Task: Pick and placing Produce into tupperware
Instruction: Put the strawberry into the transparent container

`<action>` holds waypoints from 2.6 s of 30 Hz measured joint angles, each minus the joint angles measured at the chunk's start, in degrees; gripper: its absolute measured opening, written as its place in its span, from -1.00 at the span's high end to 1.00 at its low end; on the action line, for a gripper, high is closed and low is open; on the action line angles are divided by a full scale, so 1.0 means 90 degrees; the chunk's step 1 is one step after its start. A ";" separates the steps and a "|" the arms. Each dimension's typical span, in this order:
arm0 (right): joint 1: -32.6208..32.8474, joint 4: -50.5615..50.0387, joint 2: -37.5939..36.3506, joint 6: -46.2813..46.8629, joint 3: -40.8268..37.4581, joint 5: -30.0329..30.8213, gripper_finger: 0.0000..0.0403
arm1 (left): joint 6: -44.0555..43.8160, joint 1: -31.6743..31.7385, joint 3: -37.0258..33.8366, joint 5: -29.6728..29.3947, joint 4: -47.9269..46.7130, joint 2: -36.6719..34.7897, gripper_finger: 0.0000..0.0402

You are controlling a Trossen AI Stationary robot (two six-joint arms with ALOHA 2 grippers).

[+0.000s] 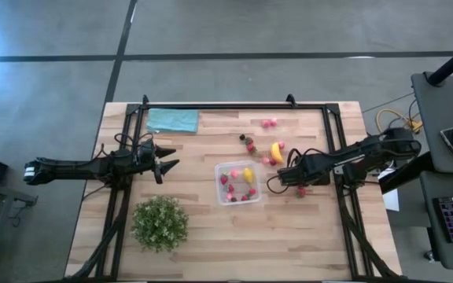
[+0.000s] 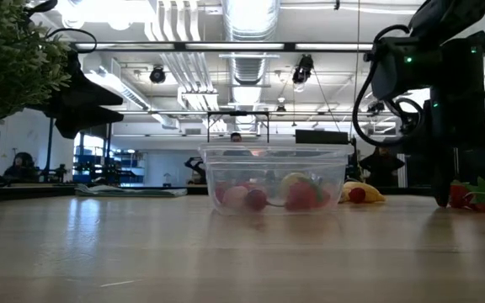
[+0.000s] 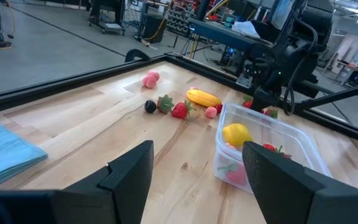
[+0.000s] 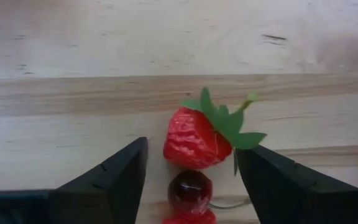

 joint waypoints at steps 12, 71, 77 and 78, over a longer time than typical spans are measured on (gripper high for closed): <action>-0.0027 0.0092 0.0100 -0.0052 0.0008 0.0283 0.31 | 0.0000 0.0001 0.0000 0.0000 0.0000 -0.0007 -0.16; -0.1846 0.0412 -0.0173 -0.2004 0.0027 0.0394 -0.04 | 0.0000 0.0002 0.0000 0.0000 0.0000 -0.0007 -0.16; -0.1848 0.0412 -0.0173 -0.2004 0.0027 0.0394 0.12 | -0.0001 0.0001 0.0000 0.0000 0.0001 -0.0009 -0.16; -0.1848 0.0413 -0.0173 -0.2004 0.0027 0.0394 0.14 | 0.0000 0.0000 -0.0002 0.0000 0.0000 -0.0012 -0.16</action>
